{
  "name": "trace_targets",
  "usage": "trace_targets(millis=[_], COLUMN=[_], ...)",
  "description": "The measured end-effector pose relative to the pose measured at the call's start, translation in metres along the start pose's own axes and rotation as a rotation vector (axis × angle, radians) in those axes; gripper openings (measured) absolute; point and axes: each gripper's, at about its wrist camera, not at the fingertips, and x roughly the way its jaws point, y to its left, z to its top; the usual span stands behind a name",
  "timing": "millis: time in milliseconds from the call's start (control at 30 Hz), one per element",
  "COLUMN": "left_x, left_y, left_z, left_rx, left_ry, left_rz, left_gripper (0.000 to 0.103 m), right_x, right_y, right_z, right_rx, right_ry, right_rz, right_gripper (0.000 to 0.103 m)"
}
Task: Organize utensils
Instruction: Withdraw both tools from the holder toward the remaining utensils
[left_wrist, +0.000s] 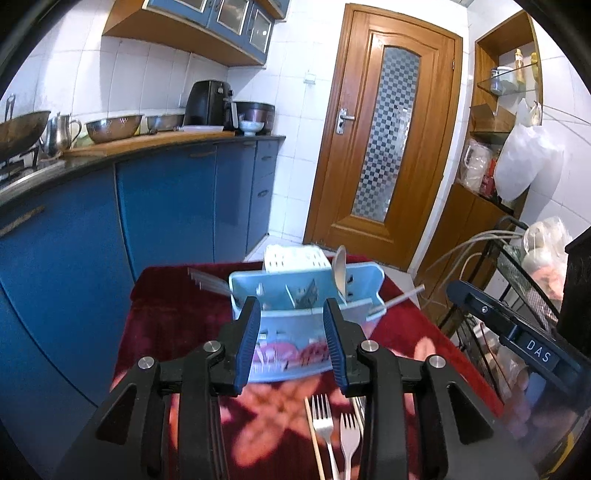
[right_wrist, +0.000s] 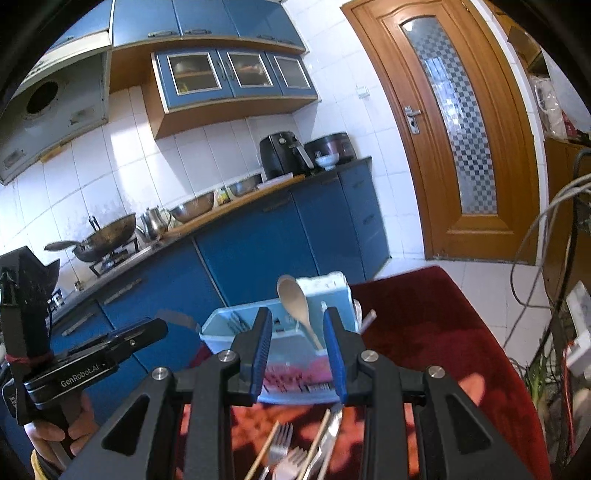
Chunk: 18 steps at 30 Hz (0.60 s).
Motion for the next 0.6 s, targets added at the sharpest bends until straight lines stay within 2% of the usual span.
trace_targets(millis=[600], left_x=[0.048], left_y=[0.005], left_z=[-0.079], left_rx=[-0.046], left_ry=[0.258], left_rz=[0.017], left_gripper=[0.036], right_x=[0.009], right_y=[-0.022], right_z=[-0.072], right_rx=[0.022], right_ry=[0.218], right_rz=[-0.05], right_gripper=[0.032])
